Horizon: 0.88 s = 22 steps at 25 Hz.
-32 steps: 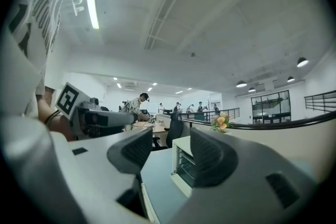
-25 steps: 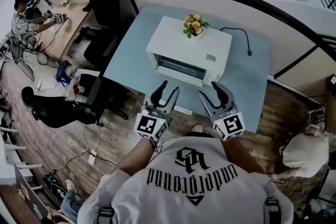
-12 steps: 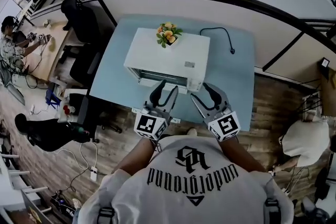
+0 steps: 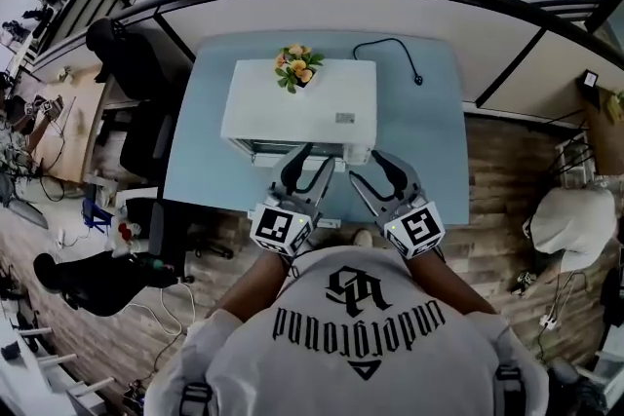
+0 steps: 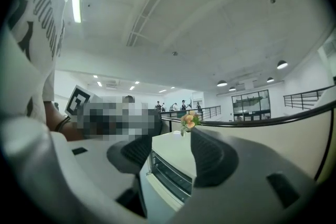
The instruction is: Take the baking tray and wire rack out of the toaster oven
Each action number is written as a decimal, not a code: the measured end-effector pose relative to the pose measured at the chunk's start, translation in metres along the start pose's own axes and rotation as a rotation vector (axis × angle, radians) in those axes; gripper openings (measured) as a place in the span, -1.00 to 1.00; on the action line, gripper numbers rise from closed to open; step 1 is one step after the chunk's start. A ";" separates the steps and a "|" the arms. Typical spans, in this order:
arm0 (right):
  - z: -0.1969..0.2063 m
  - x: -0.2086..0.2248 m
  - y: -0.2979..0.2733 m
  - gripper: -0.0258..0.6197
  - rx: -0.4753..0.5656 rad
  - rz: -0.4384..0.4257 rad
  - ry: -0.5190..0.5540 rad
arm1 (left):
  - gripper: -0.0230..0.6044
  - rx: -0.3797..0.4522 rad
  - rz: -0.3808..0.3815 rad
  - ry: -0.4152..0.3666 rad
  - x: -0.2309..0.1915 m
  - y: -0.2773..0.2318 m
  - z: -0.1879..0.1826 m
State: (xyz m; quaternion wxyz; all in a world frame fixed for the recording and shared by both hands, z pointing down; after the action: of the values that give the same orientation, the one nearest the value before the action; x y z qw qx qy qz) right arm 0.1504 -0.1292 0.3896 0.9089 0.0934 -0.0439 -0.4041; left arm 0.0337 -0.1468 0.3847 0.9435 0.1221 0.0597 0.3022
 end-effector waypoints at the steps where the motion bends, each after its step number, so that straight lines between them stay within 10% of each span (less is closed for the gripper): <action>1: 0.000 -0.002 -0.003 -0.19 0.001 0.013 -0.010 | -0.32 -0.001 0.008 0.001 -0.004 0.002 -0.002; 22: 0.031 -0.112 -0.066 -0.19 -0.019 0.190 -0.056 | -0.32 -0.049 0.144 0.088 -0.095 0.097 -0.013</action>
State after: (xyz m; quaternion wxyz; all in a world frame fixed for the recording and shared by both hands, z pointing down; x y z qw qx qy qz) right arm 0.0223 -0.0936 0.4061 0.9424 0.0687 -0.0741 -0.3189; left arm -0.0994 -0.1230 0.4015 0.9185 0.0897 0.0848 0.3756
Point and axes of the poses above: the fingertips, and each gripper's own axes: y backward along the fingers, x to its right, z out of its underside, the point moved 3 cm from there along y, backward along the fingers, and after that the axes turned 12 degrees about x, right-handed, at the moved point
